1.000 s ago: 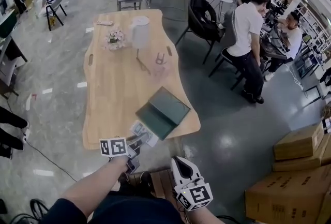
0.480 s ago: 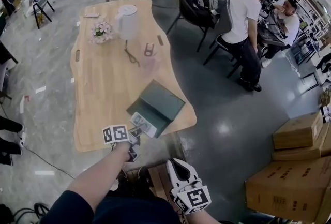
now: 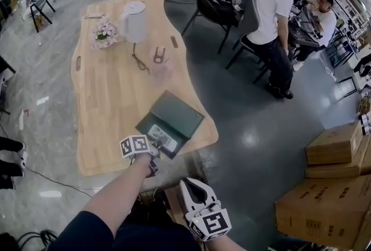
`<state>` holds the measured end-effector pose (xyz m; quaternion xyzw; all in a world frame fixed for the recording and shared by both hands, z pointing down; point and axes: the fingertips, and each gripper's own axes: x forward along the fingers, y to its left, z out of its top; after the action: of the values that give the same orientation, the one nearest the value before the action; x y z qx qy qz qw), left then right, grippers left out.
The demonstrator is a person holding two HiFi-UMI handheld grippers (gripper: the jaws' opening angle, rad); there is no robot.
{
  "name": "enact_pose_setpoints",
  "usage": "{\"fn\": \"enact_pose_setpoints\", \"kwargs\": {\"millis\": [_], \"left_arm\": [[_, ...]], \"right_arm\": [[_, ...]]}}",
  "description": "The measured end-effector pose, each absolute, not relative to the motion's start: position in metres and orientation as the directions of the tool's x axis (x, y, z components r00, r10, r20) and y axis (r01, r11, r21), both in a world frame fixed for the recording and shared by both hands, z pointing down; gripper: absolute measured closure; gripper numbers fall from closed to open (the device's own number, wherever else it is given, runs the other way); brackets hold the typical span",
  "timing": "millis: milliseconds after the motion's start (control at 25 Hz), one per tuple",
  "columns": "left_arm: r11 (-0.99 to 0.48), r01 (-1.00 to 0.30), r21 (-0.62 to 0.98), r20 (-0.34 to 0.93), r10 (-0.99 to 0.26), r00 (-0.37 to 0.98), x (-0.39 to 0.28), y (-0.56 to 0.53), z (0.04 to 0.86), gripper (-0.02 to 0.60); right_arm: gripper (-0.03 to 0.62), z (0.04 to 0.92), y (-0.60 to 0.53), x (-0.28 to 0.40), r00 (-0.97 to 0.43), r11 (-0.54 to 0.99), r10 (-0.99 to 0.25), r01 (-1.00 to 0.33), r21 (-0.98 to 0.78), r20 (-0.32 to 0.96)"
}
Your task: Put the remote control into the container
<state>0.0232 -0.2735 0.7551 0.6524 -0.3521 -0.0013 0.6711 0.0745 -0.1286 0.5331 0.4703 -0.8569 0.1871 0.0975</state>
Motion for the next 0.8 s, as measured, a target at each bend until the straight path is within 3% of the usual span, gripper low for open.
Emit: {"fn": "enact_pose_setpoints", "kwargs": {"millis": [800], "left_arm": [[0.394,-0.526,0.753,0.655,-0.373,0.658,0.029,-0.302,0.838,0.489]], "right_arm": [[0.576,0.532,-0.186,0.046,-0.615,0.597,-0.74,-0.787,-0.155,0.274]]}}
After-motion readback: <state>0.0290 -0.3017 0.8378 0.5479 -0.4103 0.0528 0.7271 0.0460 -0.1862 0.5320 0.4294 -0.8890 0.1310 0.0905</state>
